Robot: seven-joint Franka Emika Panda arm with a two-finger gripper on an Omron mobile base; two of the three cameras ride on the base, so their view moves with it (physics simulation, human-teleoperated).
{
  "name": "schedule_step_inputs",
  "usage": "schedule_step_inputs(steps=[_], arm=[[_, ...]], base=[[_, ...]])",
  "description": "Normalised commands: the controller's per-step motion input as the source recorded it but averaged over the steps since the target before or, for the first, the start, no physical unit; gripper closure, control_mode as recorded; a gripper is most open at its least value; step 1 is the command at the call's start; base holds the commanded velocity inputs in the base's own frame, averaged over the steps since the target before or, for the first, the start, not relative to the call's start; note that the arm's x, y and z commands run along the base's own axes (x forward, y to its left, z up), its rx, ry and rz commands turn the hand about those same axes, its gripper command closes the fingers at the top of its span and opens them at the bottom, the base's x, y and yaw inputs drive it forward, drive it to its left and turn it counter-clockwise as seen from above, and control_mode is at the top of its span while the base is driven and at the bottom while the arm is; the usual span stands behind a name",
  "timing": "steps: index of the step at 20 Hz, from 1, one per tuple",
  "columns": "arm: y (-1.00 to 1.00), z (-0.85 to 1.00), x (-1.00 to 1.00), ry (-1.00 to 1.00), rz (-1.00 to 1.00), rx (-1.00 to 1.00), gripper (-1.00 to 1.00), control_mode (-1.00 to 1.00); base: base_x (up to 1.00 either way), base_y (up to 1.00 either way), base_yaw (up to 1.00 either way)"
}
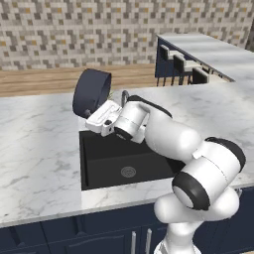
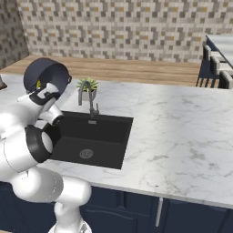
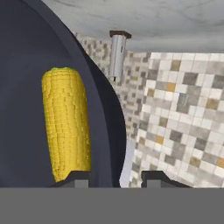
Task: Dump the corn from the pot into the sink. Then turn on the water and wash the corn. Then turn off the water and put the corn back in the pot.
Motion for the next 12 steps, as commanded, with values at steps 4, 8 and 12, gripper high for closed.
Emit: schedule_step_inputs(steps=[4, 8, 12], arm=[[-0.08, 0.21, 0.08, 0.05, -0.01, 0.2, 1.0, -1.0], [-0.22, 0.28, 0.07, 0.15, -0.04, 0.2, 1.0, -1.0], [-0.23, 0.18, 0.12, 0.12, -0.03, 0.17, 1.0, -1.0]], base=[[0.0, 0.0, 0.0], [0.0, 0.0, 0.0], [0.0, 0.0, 0.0]])
